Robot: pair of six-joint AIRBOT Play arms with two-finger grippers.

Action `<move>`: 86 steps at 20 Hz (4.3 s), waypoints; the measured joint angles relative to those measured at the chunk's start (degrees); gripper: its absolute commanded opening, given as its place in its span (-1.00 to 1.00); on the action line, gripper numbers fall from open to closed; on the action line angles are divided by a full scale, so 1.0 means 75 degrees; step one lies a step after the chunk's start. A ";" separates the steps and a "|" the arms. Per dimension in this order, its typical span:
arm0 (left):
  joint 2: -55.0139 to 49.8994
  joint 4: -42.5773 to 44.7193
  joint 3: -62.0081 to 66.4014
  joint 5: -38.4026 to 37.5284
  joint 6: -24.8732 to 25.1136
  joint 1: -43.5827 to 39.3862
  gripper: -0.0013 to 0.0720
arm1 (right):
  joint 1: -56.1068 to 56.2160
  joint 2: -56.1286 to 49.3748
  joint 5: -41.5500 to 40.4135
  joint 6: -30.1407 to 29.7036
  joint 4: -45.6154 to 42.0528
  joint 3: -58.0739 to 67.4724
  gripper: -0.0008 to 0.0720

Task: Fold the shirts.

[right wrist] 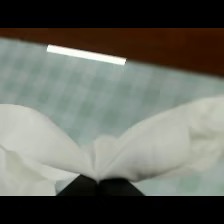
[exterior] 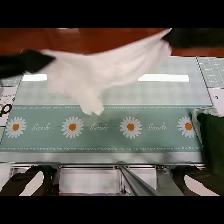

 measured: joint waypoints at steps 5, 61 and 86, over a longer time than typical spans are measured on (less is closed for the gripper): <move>0.0303 0.1020 0.3153 -0.0988 -0.0778 0.0219 -0.90 | -0.0044 0.1588 0.0915 0.0297 -0.1460 0.1944 -0.90; -0.2891 0.1288 -0.3593 -0.1090 -0.0519 0.1626 0.42 | -0.4602 0.0058 0.0082 -0.1649 0.1929 -0.7618 0.17; -0.3774 -0.0300 -0.3104 0.0481 0.0108 0.0318 -0.90 | -0.2920 -0.1781 -0.0676 -0.2002 0.3179 -0.7641 -0.90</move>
